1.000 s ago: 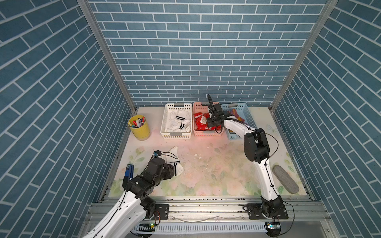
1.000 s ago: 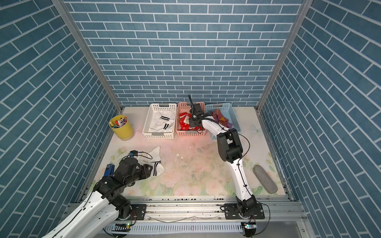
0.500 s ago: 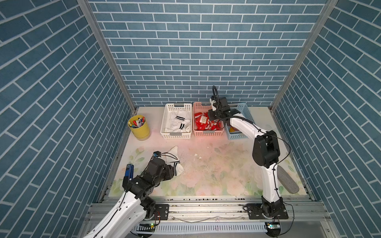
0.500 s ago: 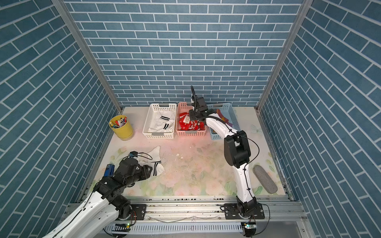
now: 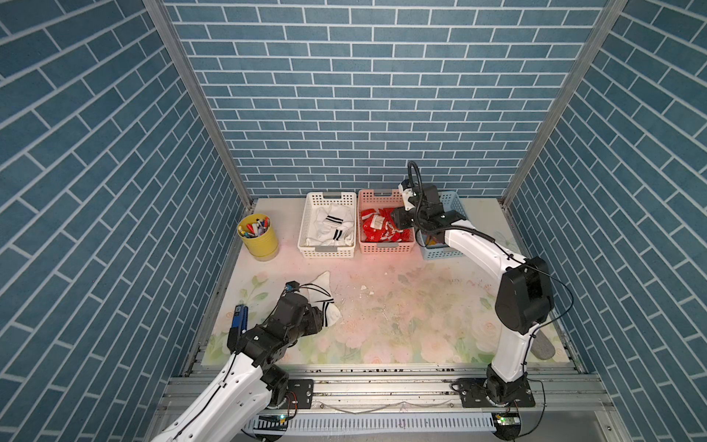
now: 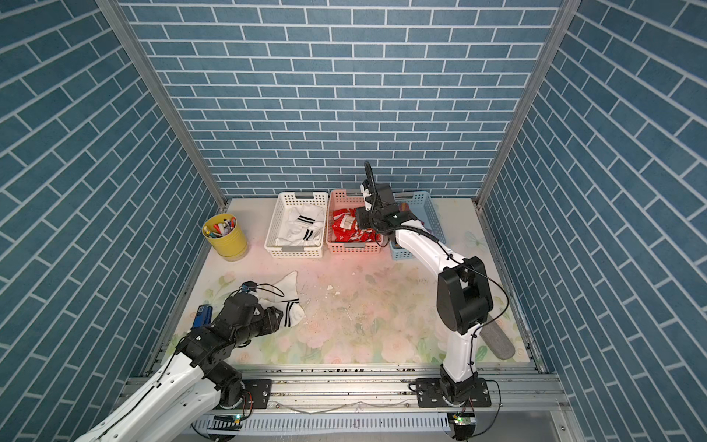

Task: Sort the socks into the basket by color
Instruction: Place the sock in the bin, then move the sock to the center of the board.

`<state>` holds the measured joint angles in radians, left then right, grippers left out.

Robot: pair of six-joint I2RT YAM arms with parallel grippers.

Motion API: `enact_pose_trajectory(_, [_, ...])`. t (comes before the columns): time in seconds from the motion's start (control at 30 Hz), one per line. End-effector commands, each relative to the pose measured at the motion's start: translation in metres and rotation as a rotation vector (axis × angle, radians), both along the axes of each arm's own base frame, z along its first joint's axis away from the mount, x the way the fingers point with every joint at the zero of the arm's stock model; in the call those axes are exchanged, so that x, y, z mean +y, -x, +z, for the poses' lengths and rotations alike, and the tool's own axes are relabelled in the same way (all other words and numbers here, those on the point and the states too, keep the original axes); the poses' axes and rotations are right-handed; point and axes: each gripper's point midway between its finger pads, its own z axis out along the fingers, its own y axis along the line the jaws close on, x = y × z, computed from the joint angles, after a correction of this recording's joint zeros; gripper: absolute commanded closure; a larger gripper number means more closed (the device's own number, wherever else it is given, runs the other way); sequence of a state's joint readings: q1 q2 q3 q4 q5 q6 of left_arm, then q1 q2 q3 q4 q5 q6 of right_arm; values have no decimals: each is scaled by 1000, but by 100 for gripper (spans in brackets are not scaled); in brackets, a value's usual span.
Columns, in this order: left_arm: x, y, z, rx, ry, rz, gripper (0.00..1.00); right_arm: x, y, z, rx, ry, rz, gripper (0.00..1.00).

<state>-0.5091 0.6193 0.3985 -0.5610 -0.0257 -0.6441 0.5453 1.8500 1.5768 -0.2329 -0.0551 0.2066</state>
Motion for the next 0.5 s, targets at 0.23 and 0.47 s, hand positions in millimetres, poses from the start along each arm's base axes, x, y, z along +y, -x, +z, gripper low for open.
enact_pose_trajectory(0.23, [-7,-12,-12,22,-24,-9,41,0,77,14,-3,-116,78,46])
enact_pose_trajectory(0.47, [-17,-32,-15,-4,-48,-38,40,0,125,-6,24,-151,92,46])
